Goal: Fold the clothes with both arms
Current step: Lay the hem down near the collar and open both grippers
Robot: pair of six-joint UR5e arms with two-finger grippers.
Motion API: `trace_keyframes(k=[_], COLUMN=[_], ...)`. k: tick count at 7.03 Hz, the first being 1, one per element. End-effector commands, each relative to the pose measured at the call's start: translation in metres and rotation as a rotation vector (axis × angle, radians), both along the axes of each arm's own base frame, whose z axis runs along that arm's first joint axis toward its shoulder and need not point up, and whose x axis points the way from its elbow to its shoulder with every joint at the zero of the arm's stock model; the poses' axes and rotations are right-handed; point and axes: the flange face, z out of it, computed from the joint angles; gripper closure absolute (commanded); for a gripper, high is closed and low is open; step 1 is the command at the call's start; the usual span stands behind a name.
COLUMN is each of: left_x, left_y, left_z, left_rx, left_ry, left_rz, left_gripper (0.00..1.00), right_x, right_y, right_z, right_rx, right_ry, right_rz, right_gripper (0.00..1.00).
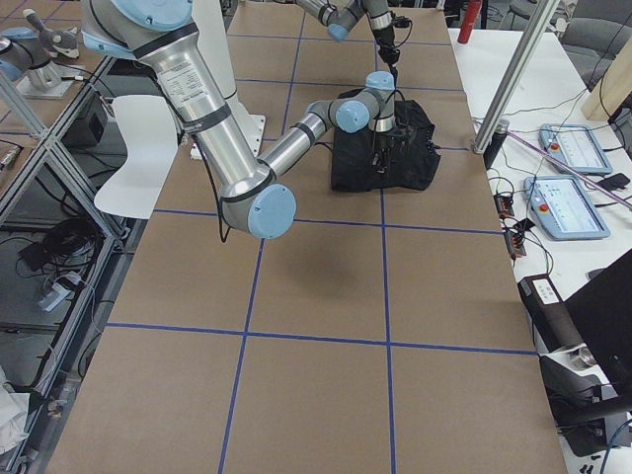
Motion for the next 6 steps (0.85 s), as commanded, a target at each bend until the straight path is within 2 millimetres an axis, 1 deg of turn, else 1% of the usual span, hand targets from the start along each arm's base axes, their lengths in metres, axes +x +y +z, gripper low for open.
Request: trace_keyframes(k=[1, 2, 3, 4, 5, 6], left_x=[0.006, 0.010, 0.010, 0.011, 0.018, 0.022], left_y=[-0.029, -0.036, -0.040, -0.046, -0.056, -0.063], left_z=[0.021, 0.034, 0.042, 0.039, 0.037, 0.034], left_rx=[0.019, 0.023, 0.034, 0.048, 0.044, 0.047], left_ry=[0.012, 0.014, 0.016, 0.002, -0.003, 0.000], left_rz=[-0.019, -0.020, -0.034, -0.069, -0.072, -0.076], left_gripper=[1.00, 1.00, 1.00, 1.00, 1.00, 0.92], right_x=[-0.014, -0.024, -0.031, -0.038, -0.045, -0.051], right_y=[-0.030, -0.042, -0.049, -0.059, -0.069, -0.075], right_z=[0.012, 0.017, 0.018, 0.017, 0.016, 0.016], right_rx=[0.010, 0.018, 0.012, 0.015, 0.028, 0.030], right_ry=[0.005, -0.002, 0.004, 0.026, 0.026, 0.021], right_rz=[0.016, 0.019, 0.019, 0.028, 0.036, 0.040], right_gripper=[1.00, 1.00, 1.00, 1.00, 1.00, 0.98])
